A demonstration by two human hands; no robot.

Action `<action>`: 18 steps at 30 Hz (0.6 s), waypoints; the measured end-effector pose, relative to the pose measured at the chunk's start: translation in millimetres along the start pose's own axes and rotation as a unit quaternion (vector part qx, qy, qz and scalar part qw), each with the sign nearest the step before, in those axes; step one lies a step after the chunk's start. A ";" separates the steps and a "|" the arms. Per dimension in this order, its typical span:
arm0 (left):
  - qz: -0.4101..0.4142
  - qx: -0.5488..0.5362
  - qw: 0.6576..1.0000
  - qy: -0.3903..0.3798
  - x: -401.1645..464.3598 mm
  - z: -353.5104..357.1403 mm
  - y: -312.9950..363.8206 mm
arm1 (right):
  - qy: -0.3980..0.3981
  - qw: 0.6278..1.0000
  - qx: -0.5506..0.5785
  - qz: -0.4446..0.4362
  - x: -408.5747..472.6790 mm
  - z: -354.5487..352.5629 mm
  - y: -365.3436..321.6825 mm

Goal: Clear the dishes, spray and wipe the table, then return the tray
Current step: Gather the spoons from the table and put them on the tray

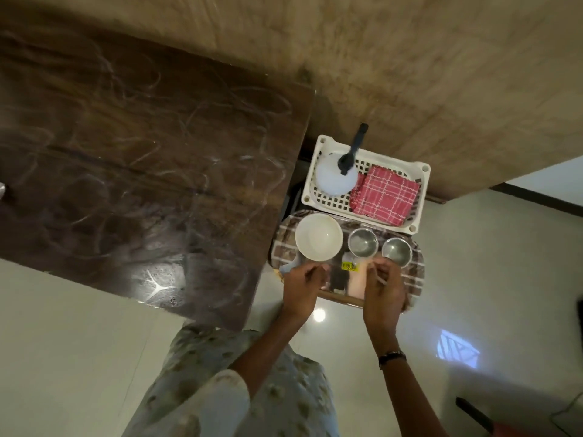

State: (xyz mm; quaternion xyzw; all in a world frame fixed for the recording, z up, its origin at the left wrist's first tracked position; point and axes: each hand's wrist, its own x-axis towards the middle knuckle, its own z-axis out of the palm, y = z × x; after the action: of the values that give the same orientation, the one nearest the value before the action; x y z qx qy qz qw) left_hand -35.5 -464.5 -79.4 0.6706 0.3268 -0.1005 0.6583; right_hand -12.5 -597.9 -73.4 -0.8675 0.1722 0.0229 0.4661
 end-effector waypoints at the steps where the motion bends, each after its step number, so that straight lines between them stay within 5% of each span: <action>1: 0.000 -0.002 1.000 0.005 2.0 -13.1 4.6 | -0.019 0.999 -0.018 -0.028 -2.5 9.6 -10.3; 12: -0.006 -0.181 0.974 0.134 39.9 -223.6 36.9 | -0.203 0.963 0.010 -0.177 -41.8 181.4 -161.3; 18: -0.007 -0.237 0.944 0.229 101.6 -445.7 30.6 | -0.306 0.926 -0.007 -0.221 -93.8 374.8 -283.0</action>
State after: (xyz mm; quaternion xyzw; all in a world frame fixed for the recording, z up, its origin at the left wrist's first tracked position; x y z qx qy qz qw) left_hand -71.9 -8.2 -61.4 0.4977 0.4879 0.1318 0.7049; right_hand 35.2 -122.6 -39.6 -0.8378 -0.1752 0.1845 0.4831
